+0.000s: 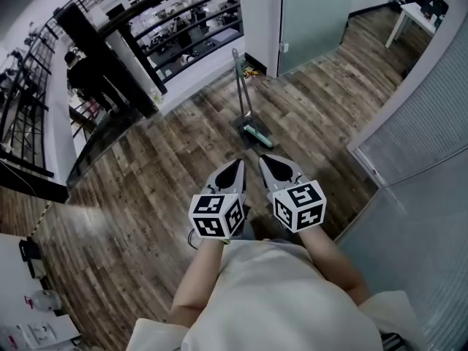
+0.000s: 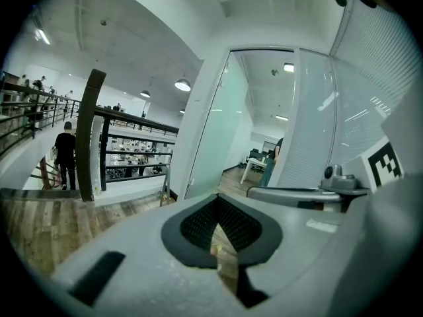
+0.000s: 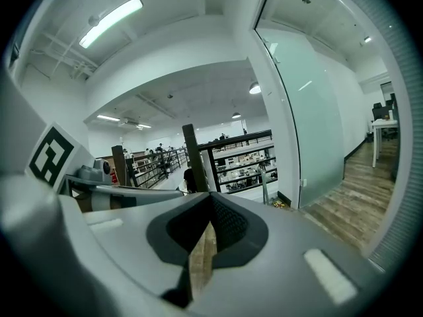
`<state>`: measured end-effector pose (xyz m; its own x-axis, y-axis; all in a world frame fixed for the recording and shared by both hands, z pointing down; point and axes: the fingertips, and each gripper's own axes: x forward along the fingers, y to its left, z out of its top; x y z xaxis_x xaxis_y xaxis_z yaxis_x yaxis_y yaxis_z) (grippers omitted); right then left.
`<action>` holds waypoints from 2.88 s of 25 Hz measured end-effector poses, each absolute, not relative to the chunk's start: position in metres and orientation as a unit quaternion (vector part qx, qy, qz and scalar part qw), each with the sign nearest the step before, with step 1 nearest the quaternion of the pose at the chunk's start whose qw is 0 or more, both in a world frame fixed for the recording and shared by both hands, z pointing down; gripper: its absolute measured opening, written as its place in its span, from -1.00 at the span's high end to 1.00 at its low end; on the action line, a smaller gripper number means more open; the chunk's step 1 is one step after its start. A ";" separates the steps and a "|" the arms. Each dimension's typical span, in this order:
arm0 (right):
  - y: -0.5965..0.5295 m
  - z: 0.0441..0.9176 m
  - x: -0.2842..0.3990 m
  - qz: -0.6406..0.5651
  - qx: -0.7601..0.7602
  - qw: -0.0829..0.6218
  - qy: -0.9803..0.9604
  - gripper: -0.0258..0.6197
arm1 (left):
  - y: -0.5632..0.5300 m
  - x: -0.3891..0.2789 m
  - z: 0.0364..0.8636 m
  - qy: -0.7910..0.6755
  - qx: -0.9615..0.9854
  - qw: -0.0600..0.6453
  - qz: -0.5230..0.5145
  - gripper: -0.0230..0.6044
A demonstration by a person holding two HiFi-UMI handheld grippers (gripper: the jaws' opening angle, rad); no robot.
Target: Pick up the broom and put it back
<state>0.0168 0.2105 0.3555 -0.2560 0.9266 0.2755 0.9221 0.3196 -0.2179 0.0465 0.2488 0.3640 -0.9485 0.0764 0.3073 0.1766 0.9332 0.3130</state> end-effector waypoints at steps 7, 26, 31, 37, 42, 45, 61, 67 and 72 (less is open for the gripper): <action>0.225 0.360 0.002 0.007 -0.584 0.189 -0.789 0.90 | 0.266 0.029 0.365 -0.971 -0.068 0.147 -0.173 0.91; 0.330 0.358 -0.096 0.004 -0.553 0.187 -0.812 0.90 | 0.379 -0.065 0.373 -0.972 -0.032 0.166 -0.165 0.91; 0.365 0.360 -0.116 -0.002 -0.552 0.188 -0.812 0.90 | 0.414 -0.087 0.375 -0.971 -0.026 0.172 -0.166 0.91; 0.402 0.359 -0.139 -0.002 -0.549 0.190 -0.814 0.90 | 0.450 -0.114 0.375 -0.970 -0.017 0.173 -0.169 0.91; 0.432 0.359 -0.157 -0.004 -0.545 0.186 -0.817 0.90 | 0.480 -0.137 0.375 -0.971 -0.008 0.173 -0.165 0.91; 0.448 0.359 -0.169 -0.001 -0.540 0.184 -0.821 0.90 | 0.496 -0.147 0.376 -0.971 -0.002 0.174 -0.162 0.91; 0.497 0.378 -0.220 -0.003 -0.511 0.191 -0.838 0.90 | 0.559 -0.188 0.392 -0.970 0.013 0.181 -0.163 0.91; 0.495 0.388 -0.243 -0.001 -0.495 0.205 -0.844 0.90 | 0.569 -0.202 0.402 -0.968 0.014 0.189 -0.165 0.91; 0.495 0.402 -0.266 -0.015 -0.491 0.217 -0.844 0.90 | 0.575 -0.221 0.412 -0.966 0.011 0.199 -0.165 0.91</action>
